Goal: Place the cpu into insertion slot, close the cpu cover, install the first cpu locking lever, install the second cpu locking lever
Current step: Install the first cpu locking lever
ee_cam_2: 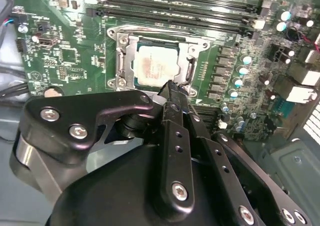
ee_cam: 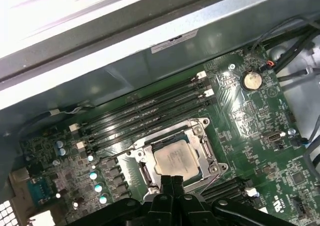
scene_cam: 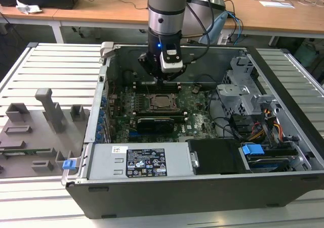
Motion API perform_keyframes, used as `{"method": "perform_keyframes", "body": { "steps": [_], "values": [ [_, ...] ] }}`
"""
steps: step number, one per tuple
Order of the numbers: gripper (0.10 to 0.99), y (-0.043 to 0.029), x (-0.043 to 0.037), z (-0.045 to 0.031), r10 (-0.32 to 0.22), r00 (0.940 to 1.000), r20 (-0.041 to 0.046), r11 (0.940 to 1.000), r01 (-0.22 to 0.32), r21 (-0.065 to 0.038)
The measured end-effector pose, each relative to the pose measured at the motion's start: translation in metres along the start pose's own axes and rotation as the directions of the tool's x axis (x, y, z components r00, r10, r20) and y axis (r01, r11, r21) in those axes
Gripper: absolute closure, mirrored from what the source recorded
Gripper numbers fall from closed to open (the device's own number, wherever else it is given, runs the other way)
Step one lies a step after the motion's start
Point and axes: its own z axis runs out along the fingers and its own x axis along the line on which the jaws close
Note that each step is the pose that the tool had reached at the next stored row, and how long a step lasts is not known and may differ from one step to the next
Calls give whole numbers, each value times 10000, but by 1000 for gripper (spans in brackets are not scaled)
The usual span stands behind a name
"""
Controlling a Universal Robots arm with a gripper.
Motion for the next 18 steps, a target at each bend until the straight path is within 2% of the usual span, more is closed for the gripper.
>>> {"method": "perform_keyframes", "body": {
  "steps": [1,2,7,12,16,18],
  "values": [
    [980,0,1,1,-169,9998,126,9998,170,-57],
    [980,0,1,0,-333,9994,134,9994,334,-64],
    [980,0,1,2,-1376,9904,119,9904,1377,-82],
    [980,-1,1,5,-1981,9801,101,9801,1982,-94],
    [980,-5,-1,4,-2260,9741,91,9741,2261,-98],
    [980,-6,-1,5,-2554,9668,82,9668,2555,-103]
  ]
}}
